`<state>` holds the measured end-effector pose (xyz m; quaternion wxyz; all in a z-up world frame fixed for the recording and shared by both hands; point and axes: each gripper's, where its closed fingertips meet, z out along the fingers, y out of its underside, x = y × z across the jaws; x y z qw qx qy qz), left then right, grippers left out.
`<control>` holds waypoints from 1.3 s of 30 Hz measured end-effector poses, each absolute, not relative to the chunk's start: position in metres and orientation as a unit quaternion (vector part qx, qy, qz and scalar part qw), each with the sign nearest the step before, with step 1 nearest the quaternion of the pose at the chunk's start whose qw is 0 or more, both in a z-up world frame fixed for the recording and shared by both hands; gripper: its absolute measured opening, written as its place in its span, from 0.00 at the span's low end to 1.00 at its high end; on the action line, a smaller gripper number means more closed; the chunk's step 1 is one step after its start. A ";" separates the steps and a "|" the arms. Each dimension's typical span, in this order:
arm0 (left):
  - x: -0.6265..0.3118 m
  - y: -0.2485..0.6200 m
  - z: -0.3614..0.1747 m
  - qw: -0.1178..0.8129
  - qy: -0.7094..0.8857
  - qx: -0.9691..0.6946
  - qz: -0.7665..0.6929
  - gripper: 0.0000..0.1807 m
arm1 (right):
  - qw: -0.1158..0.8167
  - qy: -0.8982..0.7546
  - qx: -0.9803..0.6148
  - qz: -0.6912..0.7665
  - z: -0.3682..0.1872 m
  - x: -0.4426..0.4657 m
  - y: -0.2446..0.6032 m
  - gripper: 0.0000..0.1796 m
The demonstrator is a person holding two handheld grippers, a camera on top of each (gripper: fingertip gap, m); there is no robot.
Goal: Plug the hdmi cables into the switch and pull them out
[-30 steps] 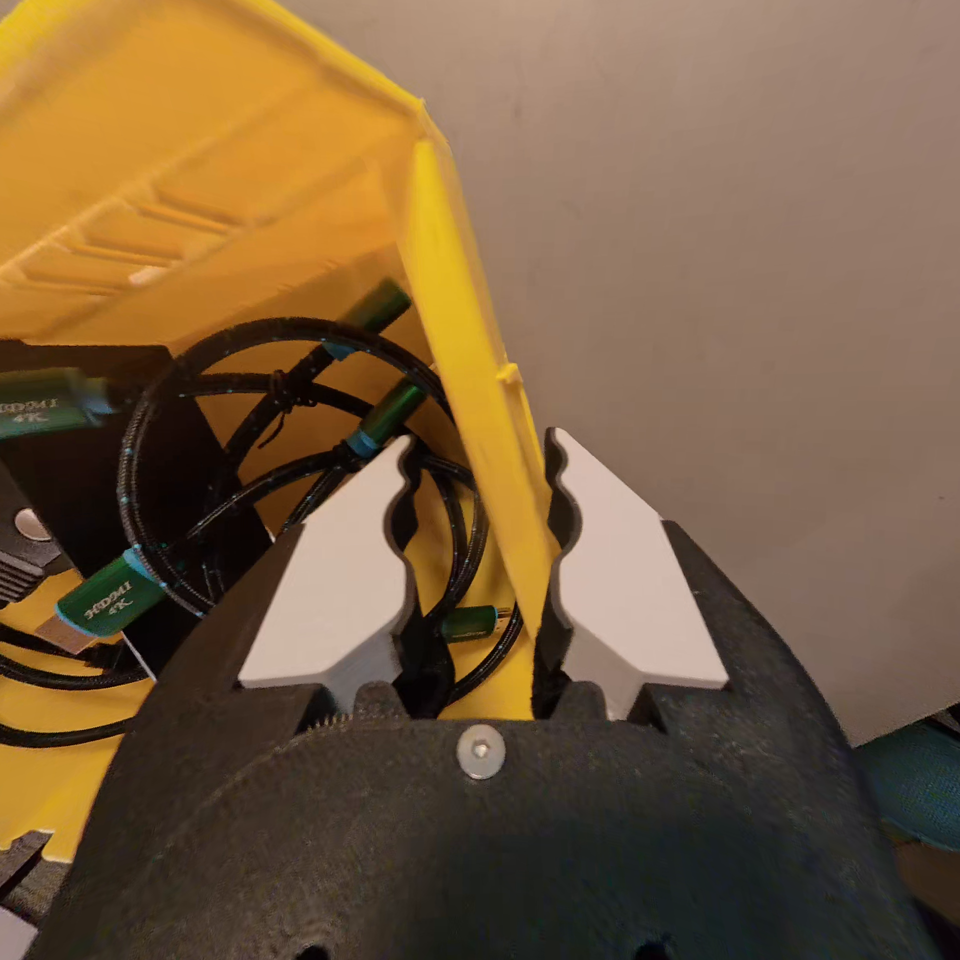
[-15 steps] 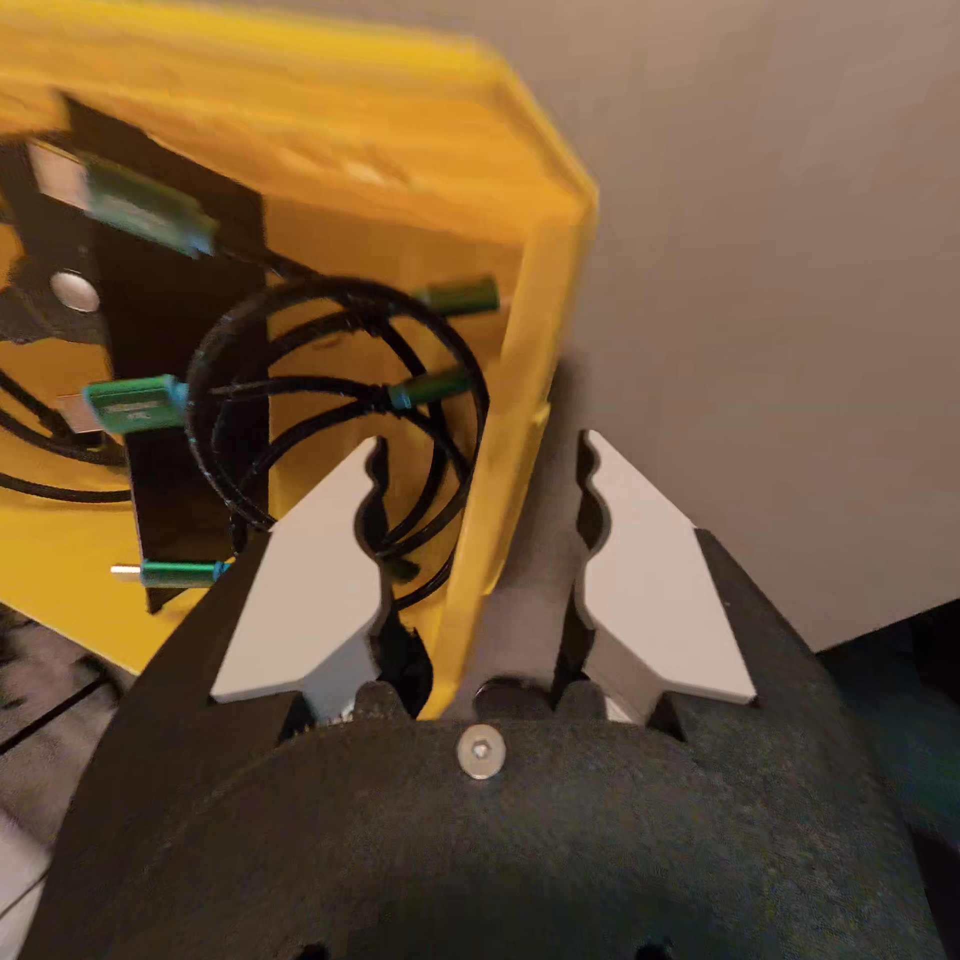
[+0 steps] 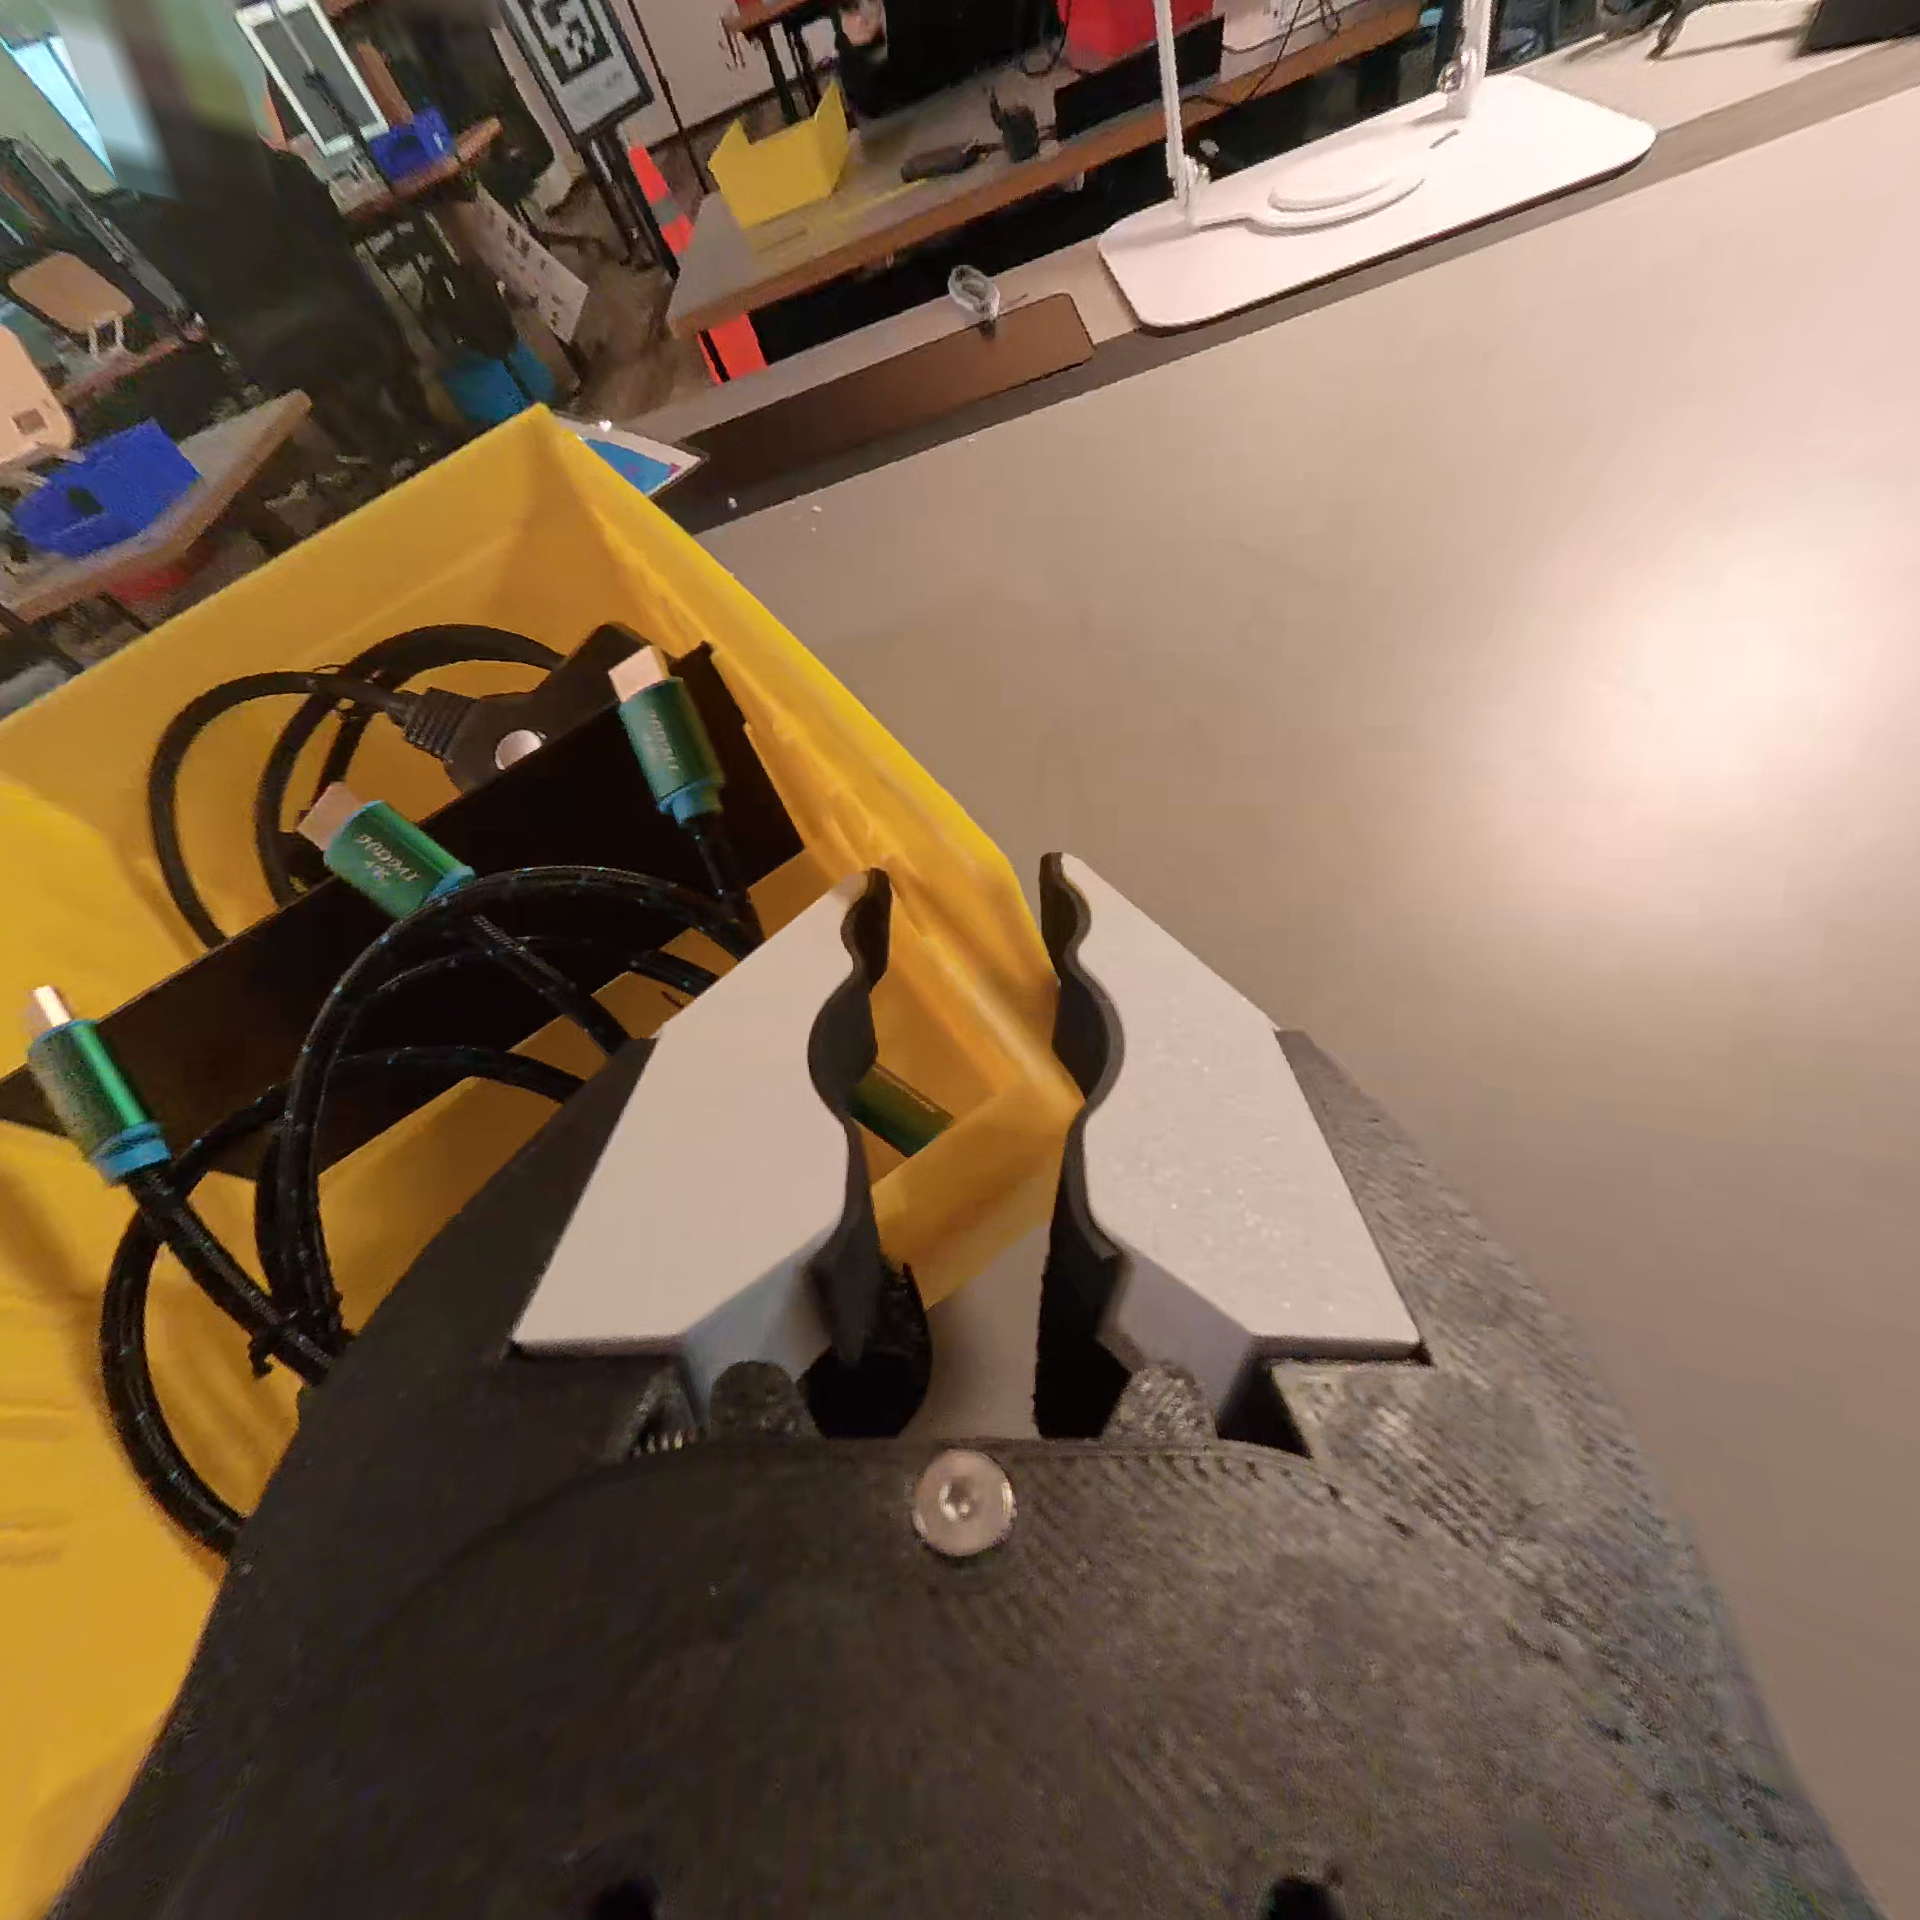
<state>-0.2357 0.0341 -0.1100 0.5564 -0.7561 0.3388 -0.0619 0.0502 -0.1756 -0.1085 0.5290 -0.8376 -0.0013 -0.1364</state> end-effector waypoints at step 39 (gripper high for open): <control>-0.410 0.062 -0.105 0.581 0.271 -0.766 -0.052 0.03 | 0.523 0.107 -0.804 -0.261 -0.100 0.214 -0.302 0.02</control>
